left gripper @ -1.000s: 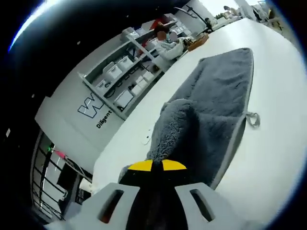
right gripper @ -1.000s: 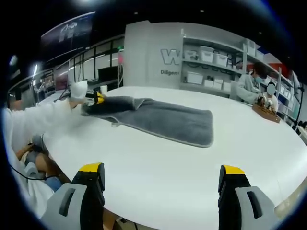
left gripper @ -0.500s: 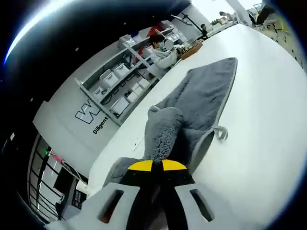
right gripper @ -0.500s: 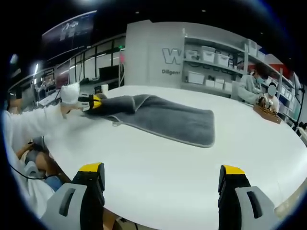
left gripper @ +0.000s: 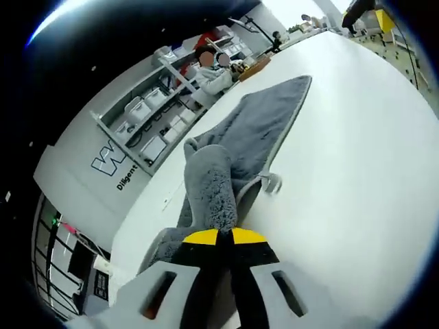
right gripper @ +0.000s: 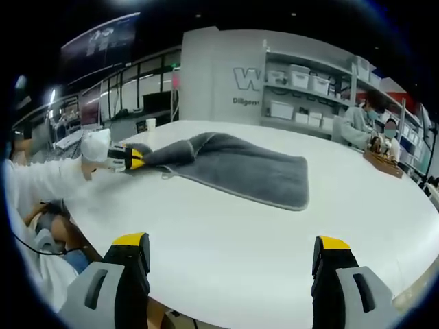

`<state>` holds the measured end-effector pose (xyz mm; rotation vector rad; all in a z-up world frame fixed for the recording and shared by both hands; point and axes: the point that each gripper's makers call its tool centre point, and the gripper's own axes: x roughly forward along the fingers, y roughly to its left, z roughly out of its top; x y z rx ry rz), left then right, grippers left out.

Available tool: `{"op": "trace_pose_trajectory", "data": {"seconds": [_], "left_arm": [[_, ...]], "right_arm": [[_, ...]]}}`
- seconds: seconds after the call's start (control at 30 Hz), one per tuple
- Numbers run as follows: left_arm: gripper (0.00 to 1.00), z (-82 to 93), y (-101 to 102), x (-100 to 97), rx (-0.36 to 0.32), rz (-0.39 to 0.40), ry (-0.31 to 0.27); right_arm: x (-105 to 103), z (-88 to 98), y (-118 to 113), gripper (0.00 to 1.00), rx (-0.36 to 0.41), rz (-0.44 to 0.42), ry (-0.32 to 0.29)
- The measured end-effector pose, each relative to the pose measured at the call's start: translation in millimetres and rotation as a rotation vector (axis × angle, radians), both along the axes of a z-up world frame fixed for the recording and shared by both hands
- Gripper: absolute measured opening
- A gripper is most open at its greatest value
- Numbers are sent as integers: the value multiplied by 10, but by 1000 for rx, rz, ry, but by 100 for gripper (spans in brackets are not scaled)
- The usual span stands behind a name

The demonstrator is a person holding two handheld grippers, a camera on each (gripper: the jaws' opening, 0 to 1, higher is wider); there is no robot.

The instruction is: Open the folded towel by lifting each exposed corner and separating the folded layers until the towel lies flat within the target outline without major curled edges

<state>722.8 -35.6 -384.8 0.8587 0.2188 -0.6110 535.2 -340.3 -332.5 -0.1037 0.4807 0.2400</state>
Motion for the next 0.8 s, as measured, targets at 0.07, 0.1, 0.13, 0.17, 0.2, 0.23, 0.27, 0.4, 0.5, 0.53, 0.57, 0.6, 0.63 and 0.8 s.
{"op": "trace_pose_trajectory", "data": {"seconds": [0.07,0.1,0.13,0.17,0.2,0.23,0.27,0.4,0.5,0.53,0.57,0.6,0.63,0.8], "left_arm": [[4,-23,-19,-15,-3,-6,11],[4,-37,-31,-23,-6,-10,17],[4,-54,-41,-32,-6,-13,23],[4,-74,-48,-38,-5,-16,29],[4,-96,-54,-46,-5,-17,36],[4,-124,-58,-51,-5,-18,49],[4,-149,-60,-56,-8,-16,62],[4,-209,-62,-66,-31,-8,89],[4,-256,-50,-75,-36,-3,107],[4,-265,-50,-79,-40,-2,113],[5,-273,-48,-82,-43,0,119],[5,-282,-45,-86,-44,0,125],[5,-289,-38,-91,-50,2,133],[8,-281,-7,-127,-107,13,181]], "right_arm": [[3,-1,-1,99,0,-1,0],[6,-5,-1,99,0,-1,2],[7,-10,-1,99,-1,0,4],[9,-14,-1,99,-2,0,6],[10,-18,0,99,-3,1,7],[10,-19,2,99,-3,2,8],[10,-19,5,99,-3,2,8],[7,-18,7,99,-4,3,8],[6,-15,-3,99,-3,1,7],[5,-16,-7,99,-2,0,7],[4,-17,-10,99,-2,-2,8],[2,-18,-13,99,-2,-3,8],[1,-19,-13,99,-2,-3,8],[-8,-15,4,99,-1,2,5]]}}
